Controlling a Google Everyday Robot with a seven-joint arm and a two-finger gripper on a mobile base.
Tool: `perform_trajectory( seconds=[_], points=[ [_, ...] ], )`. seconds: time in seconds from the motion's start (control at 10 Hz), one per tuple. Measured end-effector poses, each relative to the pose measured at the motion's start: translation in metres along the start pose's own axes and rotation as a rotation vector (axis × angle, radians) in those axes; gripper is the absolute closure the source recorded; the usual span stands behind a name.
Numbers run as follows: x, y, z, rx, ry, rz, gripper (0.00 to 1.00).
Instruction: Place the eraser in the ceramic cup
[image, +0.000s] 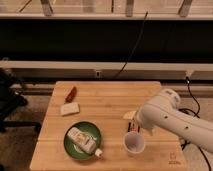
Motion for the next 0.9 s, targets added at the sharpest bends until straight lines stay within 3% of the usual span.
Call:
perform_trajectory(
  seconds=[0.6, 0.9],
  points=[
    [0.039, -0.008, 0.031, -0.088, 0.014, 0.003, 0.2],
    [0.053, -0.001, 0.054, -0.139, -0.021, 0.014, 0.2]
  ],
)
